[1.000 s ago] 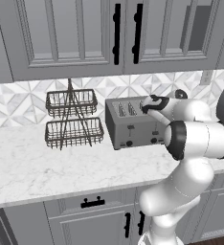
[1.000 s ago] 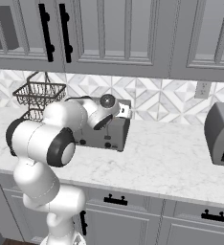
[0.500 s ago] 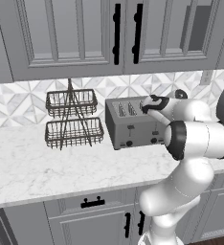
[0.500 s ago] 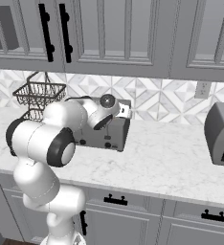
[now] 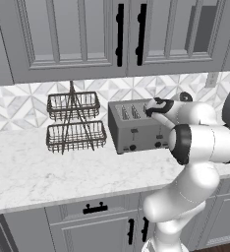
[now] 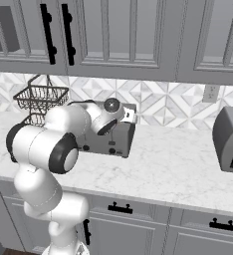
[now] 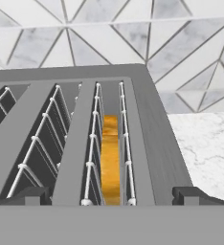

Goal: Start the toaster. Once the lever pops up, take the bread to the plate on the dining counter.

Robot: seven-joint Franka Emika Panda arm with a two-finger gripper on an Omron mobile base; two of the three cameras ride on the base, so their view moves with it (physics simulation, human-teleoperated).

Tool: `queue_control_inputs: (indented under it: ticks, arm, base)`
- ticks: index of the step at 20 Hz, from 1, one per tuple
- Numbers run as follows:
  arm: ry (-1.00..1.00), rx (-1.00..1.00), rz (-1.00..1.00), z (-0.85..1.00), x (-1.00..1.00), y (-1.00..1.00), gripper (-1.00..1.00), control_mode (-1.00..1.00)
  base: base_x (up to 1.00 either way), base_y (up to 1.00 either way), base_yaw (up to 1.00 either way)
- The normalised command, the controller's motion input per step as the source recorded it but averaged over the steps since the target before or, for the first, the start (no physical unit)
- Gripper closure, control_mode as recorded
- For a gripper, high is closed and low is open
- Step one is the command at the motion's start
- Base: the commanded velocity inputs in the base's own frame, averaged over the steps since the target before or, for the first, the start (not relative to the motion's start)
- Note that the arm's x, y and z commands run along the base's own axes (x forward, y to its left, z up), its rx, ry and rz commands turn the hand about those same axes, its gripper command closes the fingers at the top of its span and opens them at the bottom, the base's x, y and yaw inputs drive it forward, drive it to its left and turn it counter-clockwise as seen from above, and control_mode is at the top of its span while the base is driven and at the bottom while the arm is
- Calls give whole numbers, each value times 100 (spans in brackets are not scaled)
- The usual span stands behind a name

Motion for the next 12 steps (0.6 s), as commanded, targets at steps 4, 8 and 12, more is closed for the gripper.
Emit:
queue_control_inputs:
  ticks: [4,8,12]
  arm:
    - [0,0,0,0,0,0,-100,-100]
    - [0,0,0,0,0,0,-100,-100]
    - [0,0,0,0,0,0,-100,-100]
  base:
    - [0,0,0]
    - [0,0,0]
    - [0,0,0]
